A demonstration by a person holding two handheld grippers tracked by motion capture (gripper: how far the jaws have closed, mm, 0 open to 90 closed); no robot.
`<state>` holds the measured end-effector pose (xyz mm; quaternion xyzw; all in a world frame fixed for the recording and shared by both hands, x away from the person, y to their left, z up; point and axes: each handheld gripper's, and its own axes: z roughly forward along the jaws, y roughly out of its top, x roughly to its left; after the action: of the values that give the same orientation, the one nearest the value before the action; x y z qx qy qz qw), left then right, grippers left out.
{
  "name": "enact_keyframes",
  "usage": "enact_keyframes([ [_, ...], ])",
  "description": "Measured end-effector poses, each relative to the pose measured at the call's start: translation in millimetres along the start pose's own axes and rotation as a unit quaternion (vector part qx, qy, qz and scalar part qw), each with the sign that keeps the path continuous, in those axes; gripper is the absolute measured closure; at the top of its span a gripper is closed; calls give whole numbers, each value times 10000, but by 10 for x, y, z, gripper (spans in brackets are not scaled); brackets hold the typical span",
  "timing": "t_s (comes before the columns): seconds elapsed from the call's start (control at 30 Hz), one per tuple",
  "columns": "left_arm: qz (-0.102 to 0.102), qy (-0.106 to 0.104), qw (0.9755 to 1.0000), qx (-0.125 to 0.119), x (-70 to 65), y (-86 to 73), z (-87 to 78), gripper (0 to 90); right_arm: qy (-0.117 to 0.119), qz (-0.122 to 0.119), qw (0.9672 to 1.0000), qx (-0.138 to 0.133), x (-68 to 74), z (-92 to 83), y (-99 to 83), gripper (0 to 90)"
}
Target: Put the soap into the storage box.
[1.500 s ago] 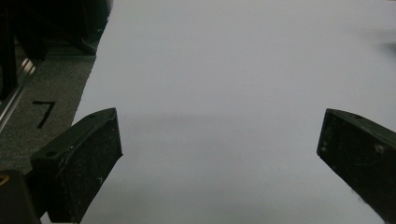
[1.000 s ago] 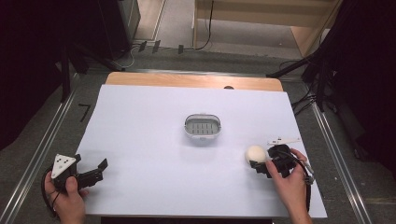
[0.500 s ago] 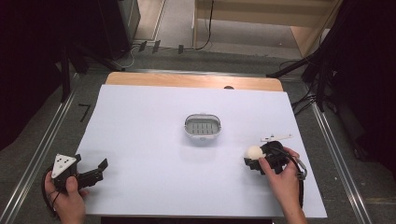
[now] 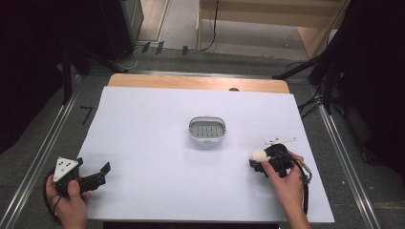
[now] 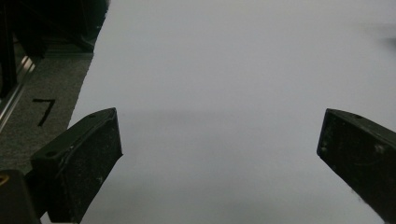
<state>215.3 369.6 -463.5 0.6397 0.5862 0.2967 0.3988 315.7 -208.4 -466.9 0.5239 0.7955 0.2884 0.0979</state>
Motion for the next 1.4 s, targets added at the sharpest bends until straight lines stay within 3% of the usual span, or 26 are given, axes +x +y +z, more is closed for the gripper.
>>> enact_keyframes([
  [0.37,4,-17,10000,5,0,1,3,3,55,-79,9999,-64,50,-34,9,247],
  [1.03,17,-33,10000,18,-2,2,9,3,126,-233,9994,-241,132,-162,227,248],
  [1.4,0,-71,10000,43,2,4,12,3,190,-367,9990,-180,214,-109,344,247],
])
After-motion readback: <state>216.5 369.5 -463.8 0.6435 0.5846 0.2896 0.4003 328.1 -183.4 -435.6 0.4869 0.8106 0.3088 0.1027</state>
